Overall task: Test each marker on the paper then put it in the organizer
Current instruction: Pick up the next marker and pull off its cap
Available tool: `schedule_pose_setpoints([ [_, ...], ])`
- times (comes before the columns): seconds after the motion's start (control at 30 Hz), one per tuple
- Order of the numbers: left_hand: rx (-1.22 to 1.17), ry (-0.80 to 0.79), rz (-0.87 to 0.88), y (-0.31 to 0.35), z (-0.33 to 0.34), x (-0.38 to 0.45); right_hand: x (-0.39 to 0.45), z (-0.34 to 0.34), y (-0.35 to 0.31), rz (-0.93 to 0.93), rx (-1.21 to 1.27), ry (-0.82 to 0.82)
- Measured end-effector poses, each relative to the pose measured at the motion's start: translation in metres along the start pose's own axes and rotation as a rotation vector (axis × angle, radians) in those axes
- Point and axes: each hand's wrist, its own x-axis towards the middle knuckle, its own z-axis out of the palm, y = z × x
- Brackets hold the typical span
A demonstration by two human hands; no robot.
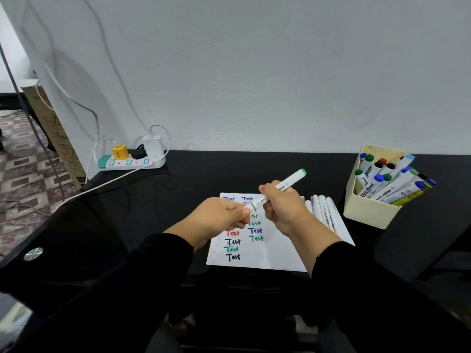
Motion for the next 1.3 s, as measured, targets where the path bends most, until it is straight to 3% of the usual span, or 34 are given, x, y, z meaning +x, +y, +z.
schedule_pose_setpoints([
  [0.13,0.376,0.153,0.063,-0.007,0.001,0.005,0.005,0.004,0.001,0.084,0.029,0.180],
  [0.23,0.305,0.223,0.057,-0.026,-0.011,0.004,0.016,-0.021,-0.008,0.110,0.167,0.283],
  [0.43,0.289,0.261,0.085,-0.051,-0.013,0.012,0.010,-0.028,0.007,0.149,-0.033,0.180],
  [0.6,0.391,0.334,0.097,-0.076,0.002,0.020,0.000,-0.028,0.030,-0.018,-0.179,0.056],
  [0.83,0.510,0.273,0.089,-0.094,0.011,0.026,-0.008,-0.023,0.059,-0.176,-0.343,0.214],
  [1.3,0.546,0.269,0.091,-0.094,0.012,0.025,-0.010,-0.025,0.072,-0.301,-0.478,0.122],
])
